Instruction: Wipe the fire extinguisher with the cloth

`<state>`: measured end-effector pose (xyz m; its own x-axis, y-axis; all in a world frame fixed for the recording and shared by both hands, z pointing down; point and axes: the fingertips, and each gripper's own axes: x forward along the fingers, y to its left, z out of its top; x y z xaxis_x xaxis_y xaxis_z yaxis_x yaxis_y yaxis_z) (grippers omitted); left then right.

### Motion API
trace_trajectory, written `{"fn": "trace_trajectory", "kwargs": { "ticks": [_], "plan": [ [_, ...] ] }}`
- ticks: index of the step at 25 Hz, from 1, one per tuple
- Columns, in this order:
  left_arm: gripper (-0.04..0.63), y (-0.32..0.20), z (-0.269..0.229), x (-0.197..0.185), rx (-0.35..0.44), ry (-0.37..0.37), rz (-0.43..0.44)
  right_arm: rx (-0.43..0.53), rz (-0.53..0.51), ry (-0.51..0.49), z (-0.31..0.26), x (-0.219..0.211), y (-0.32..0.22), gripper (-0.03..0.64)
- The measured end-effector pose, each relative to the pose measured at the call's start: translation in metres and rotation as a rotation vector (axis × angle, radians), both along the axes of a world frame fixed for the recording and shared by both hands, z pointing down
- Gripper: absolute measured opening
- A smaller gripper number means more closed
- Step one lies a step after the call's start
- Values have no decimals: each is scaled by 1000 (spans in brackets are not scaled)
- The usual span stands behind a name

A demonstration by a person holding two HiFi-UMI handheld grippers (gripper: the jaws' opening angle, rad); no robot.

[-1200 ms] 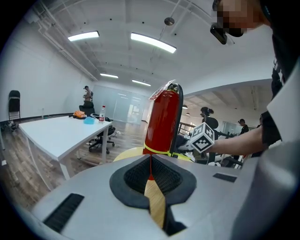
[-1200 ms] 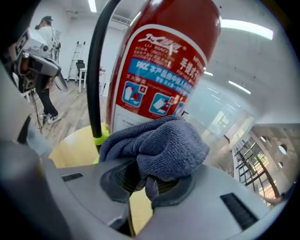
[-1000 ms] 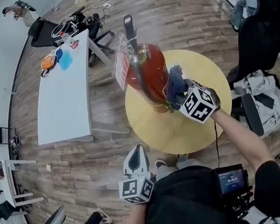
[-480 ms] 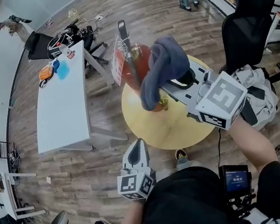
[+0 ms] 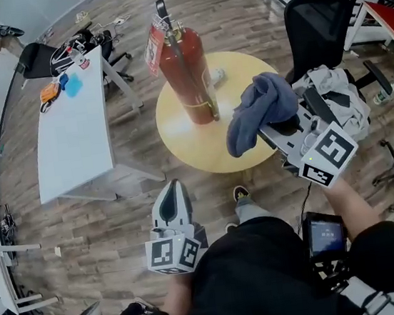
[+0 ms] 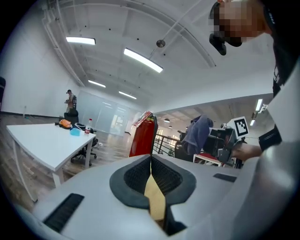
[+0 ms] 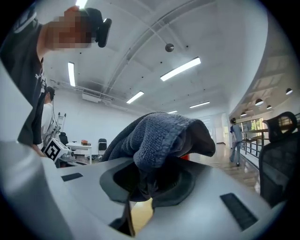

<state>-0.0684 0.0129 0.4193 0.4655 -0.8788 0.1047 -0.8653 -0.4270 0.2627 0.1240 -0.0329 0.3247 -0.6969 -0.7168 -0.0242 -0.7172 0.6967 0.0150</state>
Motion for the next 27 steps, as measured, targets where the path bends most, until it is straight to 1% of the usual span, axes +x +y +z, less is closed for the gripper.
{"fn": "trace_trajectory", "kwargs": {
  "ticks": [3,7,10,17,20,24,27],
  "plan": [
    [23,26,2,-7,12,-2,10,-14,73,-54,1,6,23,71],
    [23,44,8,-16,31,-21,13,20,106,-29,5,-3,48,71],
    [23,54,4,-19,24,-15,14,17,105,-17,5,-13,57,71],
    [23,67,3,-17,38,0,34,22,99,29,10,-24,75,71],
    [24,67,0,-16,38,3,34,23,98,36,9,-25,75,71],
    [23,70,3,-16,35,4,40,26,90,70,9,-28,77,71],
    [23,73,3,-19,26,1,36,23,89,72,10,-31,79,71]
  ]
}}
